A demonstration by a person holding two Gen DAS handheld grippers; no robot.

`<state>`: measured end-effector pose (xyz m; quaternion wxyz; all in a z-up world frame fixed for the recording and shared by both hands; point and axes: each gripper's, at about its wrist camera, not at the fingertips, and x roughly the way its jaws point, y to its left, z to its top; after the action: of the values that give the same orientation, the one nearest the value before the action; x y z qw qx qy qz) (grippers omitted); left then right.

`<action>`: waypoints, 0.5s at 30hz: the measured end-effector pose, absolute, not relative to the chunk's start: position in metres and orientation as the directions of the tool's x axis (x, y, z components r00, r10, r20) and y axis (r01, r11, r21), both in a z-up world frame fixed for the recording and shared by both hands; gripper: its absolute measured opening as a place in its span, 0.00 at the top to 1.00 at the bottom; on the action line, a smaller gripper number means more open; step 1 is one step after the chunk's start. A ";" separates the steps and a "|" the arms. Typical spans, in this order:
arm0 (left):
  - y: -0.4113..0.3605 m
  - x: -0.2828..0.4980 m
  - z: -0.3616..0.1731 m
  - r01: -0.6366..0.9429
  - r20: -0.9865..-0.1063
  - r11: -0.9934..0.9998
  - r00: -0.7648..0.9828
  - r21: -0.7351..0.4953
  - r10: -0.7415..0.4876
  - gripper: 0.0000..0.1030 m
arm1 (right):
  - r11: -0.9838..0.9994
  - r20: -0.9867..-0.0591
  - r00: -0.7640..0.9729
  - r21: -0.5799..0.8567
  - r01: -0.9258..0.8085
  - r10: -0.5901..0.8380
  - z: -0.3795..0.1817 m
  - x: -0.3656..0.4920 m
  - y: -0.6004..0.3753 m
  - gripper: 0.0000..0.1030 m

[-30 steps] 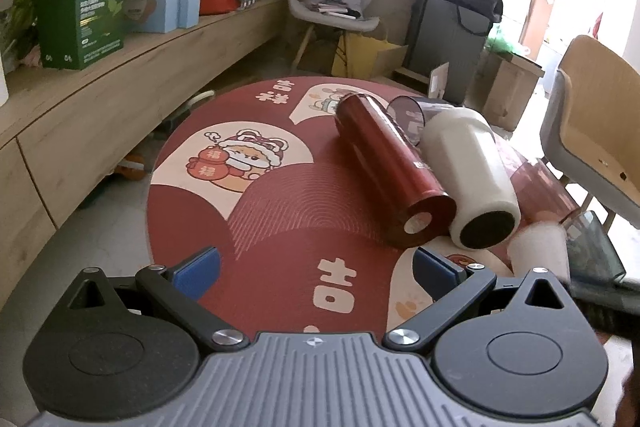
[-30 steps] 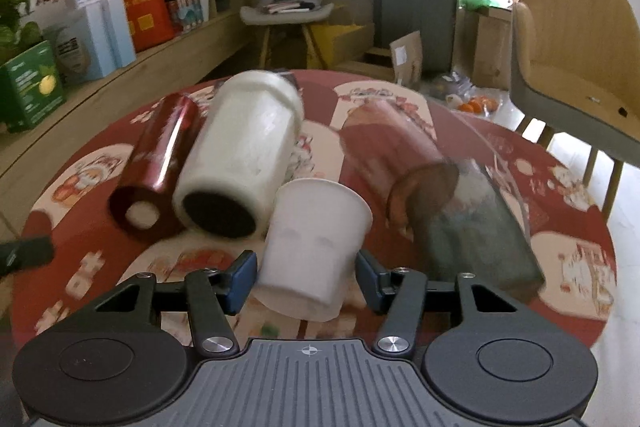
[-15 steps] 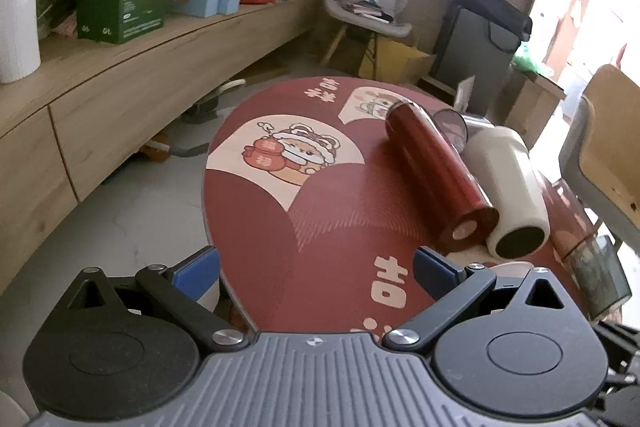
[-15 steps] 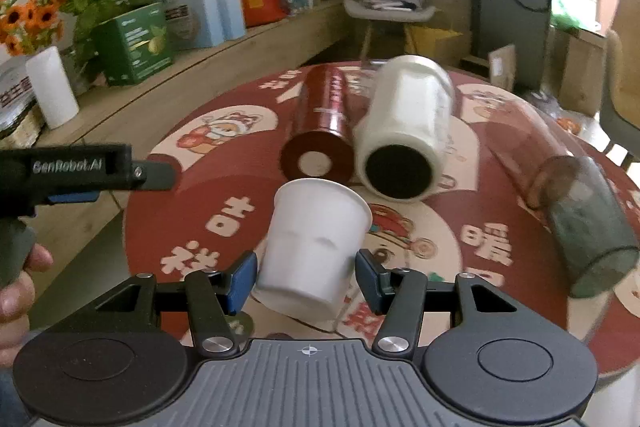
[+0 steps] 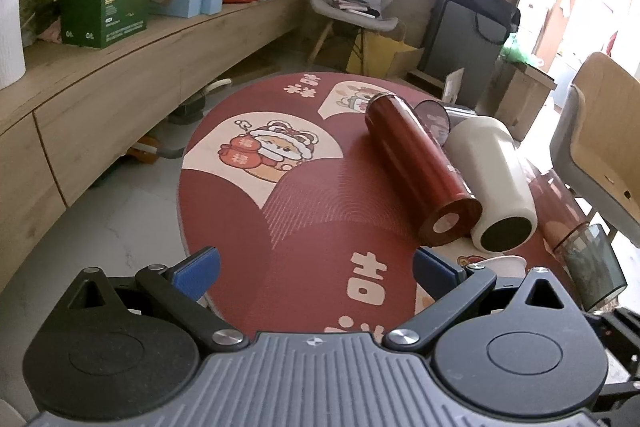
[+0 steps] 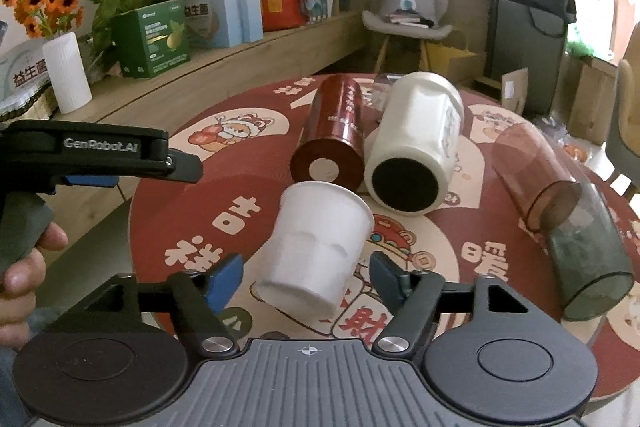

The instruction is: Flip cup upright

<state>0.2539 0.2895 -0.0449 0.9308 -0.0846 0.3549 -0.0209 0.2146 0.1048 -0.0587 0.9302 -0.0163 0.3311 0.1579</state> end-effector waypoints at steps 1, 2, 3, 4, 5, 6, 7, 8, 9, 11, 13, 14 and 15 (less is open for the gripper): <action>0.288 0.253 -0.045 -0.020 -0.659 0.986 0.746 -0.167 -0.096 0.00 | 0.952 -0.612 0.741 0.063 -0.301 0.275 -0.057 0.211 0.102 0.27; 0.286 0.253 -0.046 -0.021 -0.662 0.986 0.744 -0.164 -0.094 0.00 | 0.953 -0.602 0.752 0.051 -0.298 0.267 -0.056 0.207 0.098 0.22; 0.283 0.252 -0.046 -0.019 -0.665 0.986 0.741 -0.164 -0.096 0.00 | 0.955 -0.592 0.764 0.036 -0.294 0.257 -0.055 0.203 0.094 0.19; 0.281 0.251 -0.047 -0.015 -0.668 0.986 0.737 -0.167 -0.102 0.00 | 0.958 -0.583 0.775 0.019 -0.286 0.243 -0.055 0.199 0.090 0.18; 0.279 0.251 -0.047 -0.010 -0.672 0.985 0.733 -0.172 -0.110 0.00 | 0.961 -0.575 0.786 0.002 -0.275 0.226 -0.055 0.195 0.085 0.18; 0.276 0.250 -0.046 -0.005 -0.676 0.984 0.727 -0.176 -0.117 0.00 | 0.966 -0.567 0.797 -0.010 -0.259 0.208 -0.055 0.191 0.079 0.18; 0.273 0.250 -0.046 0.001 -0.680 0.984 0.723 -0.177 -0.123 0.00 | 0.970 -0.552 0.811 -0.013 -0.241 0.194 -0.053 0.187 0.073 0.18; 0.268 0.249 -0.045 0.008 -0.683 0.985 0.720 -0.173 -0.126 0.00 | 0.975 -0.533 0.826 -0.009 -0.224 0.185 -0.051 0.184 0.066 0.17; 0.264 0.248 -0.043 0.016 -0.685 0.986 0.718 -0.166 -0.127 0.00 | 0.980 -0.507 0.845 -0.005 -0.200 0.170 -0.048 0.181 0.058 0.15; 0.253 0.246 -0.038 0.033 -0.681 0.989 0.722 -0.143 -0.123 0.01 | 0.990 -0.433 0.895 -0.037 -0.138 0.109 -0.043 0.174 0.046 0.15; 0.241 0.246 -0.032 0.061 -0.684 0.990 0.717 -0.127 -0.132 0.01 | 0.991 -0.343 0.938 -0.108 -0.081 0.040 -0.044 0.168 0.040 0.15; 0.235 0.245 -0.029 0.079 -0.689 0.989 0.711 -0.123 -0.142 0.01 | 0.988 -0.314 0.949 -0.139 -0.070 0.023 -0.047 0.167 0.038 0.15; 0.230 0.246 -0.027 0.090 -0.695 0.989 0.703 -0.121 -0.149 0.01 | 0.986 -0.302 0.953 -0.152 -0.064 0.015 -0.050 0.169 0.035 0.15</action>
<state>0.2460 0.2298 -0.0273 0.9220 -0.0390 0.3798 -0.0646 0.1689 0.0351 -0.0496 0.9849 -0.0805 0.1518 0.0201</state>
